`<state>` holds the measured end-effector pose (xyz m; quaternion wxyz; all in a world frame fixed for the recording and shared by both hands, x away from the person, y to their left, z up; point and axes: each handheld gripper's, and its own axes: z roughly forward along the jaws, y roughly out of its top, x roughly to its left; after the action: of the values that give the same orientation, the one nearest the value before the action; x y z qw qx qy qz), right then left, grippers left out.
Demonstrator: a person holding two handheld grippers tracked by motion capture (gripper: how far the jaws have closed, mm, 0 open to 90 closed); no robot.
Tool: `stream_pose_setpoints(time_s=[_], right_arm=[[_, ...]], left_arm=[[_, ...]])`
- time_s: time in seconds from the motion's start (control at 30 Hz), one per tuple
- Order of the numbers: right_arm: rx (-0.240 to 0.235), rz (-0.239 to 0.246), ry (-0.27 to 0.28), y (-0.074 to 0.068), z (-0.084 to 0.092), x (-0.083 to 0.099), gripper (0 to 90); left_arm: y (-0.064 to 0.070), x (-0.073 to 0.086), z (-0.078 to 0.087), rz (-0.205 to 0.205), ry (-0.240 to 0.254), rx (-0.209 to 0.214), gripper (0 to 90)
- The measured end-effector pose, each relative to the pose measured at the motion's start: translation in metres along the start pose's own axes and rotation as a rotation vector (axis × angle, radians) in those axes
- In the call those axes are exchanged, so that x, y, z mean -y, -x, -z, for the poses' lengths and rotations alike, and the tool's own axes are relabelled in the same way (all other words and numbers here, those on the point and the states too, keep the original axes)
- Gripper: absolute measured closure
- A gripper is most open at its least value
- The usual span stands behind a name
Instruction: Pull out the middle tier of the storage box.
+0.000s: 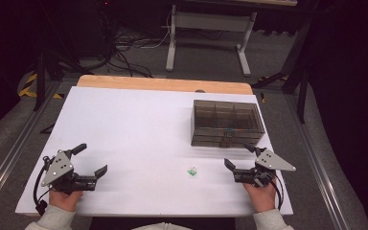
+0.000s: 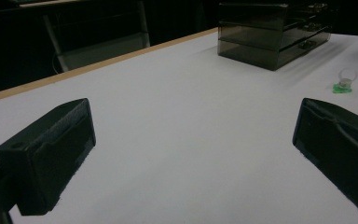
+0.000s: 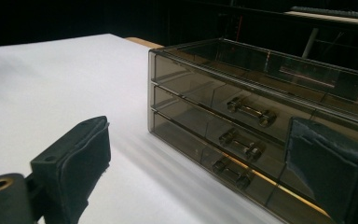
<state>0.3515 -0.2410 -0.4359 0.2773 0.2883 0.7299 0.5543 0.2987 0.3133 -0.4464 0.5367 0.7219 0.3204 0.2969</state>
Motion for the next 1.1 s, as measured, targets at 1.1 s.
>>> stream_pose_setpoints(time_s=[1.1], right_arm=[[0.094,0.293,-0.114,-0.015,-0.015,-0.013,17.5]], left_arm=[[0.0,0.0,0.0,0.008,-0.001,-0.002,0.2]])
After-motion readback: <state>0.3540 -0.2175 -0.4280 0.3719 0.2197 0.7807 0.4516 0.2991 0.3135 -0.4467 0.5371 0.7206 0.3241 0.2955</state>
